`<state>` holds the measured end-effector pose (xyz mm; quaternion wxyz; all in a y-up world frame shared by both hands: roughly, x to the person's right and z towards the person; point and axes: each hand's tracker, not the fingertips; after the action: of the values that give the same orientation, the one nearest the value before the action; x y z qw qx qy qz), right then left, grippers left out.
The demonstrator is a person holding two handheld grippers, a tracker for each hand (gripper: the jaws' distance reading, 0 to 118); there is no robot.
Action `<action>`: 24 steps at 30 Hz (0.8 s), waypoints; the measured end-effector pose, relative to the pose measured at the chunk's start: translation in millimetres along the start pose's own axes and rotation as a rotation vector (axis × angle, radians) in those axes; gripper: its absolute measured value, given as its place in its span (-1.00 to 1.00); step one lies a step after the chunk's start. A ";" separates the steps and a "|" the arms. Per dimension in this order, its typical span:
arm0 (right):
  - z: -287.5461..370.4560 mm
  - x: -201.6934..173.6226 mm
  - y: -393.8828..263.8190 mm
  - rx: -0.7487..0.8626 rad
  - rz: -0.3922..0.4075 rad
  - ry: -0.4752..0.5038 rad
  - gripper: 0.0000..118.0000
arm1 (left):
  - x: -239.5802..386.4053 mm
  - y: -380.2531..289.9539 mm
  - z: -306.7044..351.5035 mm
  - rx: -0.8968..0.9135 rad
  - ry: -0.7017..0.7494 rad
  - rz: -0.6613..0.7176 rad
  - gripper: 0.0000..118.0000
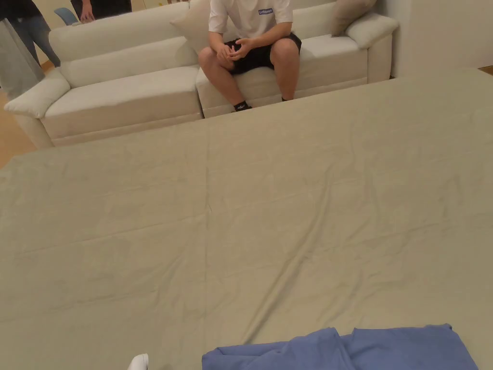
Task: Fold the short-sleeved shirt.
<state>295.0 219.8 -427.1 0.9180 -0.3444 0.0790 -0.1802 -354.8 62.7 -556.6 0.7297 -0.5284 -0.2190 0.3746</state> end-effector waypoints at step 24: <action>39.3 64.0 -14.9 0.059 -0.073 0.023 -1.00 | 313.3 -72.3 -192.2 -0.226 -0.068 -0.257 -0.97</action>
<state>360.5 208.6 -389.1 0.9196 -0.3175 0.0716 -0.2200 0.8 178.1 -579.3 0.6996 -0.5620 -0.3499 0.2689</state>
